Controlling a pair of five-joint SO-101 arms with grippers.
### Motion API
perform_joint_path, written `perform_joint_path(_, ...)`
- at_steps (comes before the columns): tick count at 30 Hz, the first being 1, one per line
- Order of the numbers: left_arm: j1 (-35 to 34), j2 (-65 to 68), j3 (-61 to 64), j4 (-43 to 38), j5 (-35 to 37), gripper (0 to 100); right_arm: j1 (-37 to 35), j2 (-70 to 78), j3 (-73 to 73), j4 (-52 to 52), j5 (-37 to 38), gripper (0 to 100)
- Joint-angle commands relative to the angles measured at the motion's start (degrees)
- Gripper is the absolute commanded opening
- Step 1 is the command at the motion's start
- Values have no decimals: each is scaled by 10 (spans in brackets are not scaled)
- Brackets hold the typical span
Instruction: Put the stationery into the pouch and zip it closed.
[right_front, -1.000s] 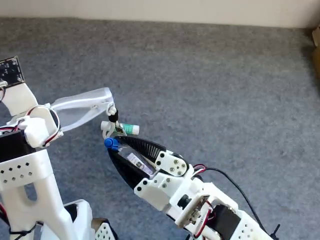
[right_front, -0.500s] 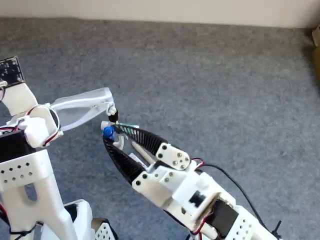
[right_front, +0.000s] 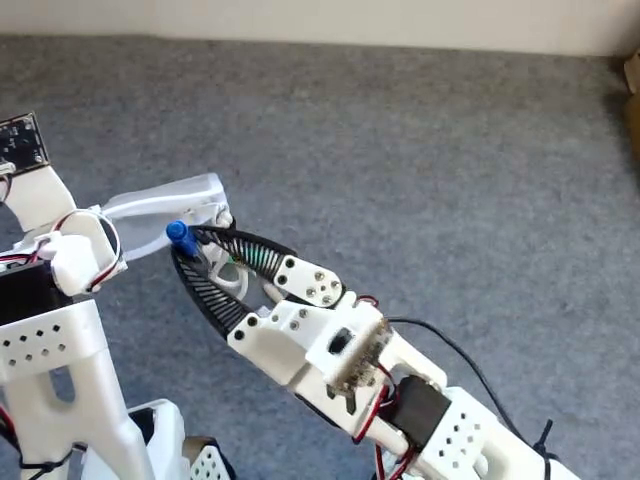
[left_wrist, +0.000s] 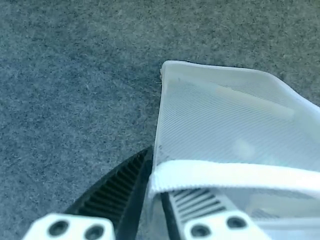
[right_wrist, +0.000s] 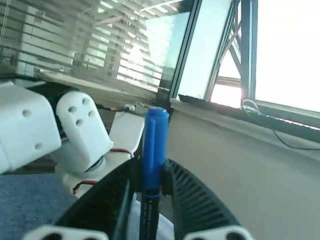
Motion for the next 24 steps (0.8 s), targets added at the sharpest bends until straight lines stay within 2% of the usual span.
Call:
perform_joint_path(1,-7,-3,-7,-15,7,8,-6,-32,3,-11,-4,6)
perform_joint_path(8,-7,-3,-7,-15,7,8,-4,-104,26,-11,-3,6)
perform_joint_path(24,18,-3,-5,-13,6,8,-5,-105,26,-24,-5,6)
